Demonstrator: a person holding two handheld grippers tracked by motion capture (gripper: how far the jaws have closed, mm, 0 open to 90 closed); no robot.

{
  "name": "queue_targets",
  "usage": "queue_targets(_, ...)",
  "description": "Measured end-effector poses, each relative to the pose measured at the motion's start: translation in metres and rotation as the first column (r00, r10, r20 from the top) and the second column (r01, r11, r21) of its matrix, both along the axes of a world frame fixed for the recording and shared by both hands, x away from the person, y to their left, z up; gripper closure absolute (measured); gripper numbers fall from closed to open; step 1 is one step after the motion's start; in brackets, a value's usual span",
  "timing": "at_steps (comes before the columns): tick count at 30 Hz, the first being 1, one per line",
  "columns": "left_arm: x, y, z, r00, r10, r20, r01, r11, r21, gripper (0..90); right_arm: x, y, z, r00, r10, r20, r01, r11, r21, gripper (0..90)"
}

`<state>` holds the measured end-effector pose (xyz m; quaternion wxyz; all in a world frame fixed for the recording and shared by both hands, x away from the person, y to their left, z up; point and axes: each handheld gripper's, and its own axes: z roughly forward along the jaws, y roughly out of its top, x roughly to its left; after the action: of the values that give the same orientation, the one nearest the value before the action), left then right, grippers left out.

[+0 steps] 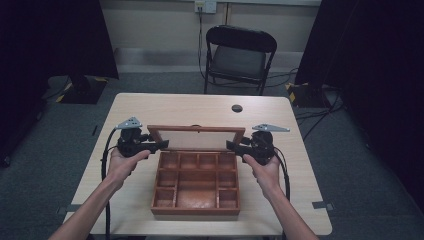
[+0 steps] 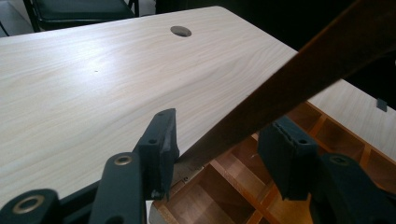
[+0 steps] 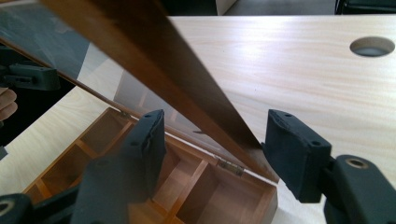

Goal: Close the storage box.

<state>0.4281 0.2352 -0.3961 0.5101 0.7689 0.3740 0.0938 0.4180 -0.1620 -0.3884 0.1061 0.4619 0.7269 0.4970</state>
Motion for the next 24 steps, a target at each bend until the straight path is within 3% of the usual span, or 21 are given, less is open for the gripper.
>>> queue_targets(5, -0.002, 0.000, -0.002, 0.9998, 0.020, -0.002, -0.020, 0.9998, 0.004, 40.6, -0.003, -0.001, -0.002, 1.0000, -0.006, -0.006, 0.006, 1.000, -0.008, 36.0)
queue_targets(15, -0.002, 0.001, -0.004, 0.9985, 0.028, -0.047, -0.027, 0.9994, 0.021, 22.8, -0.012, -0.013, 0.000, 0.9995, 0.004, -0.032, -0.004, 1.000, 0.002, 33.9)
queue_targets(24, -0.007, 0.001, -0.002, 0.9991, 0.029, -0.030, -0.028, 0.9993, 0.025, 17.6, -0.019, -0.028, -0.005, 0.9975, -0.002, -0.071, 0.001, 1.000, -0.012, 35.5)
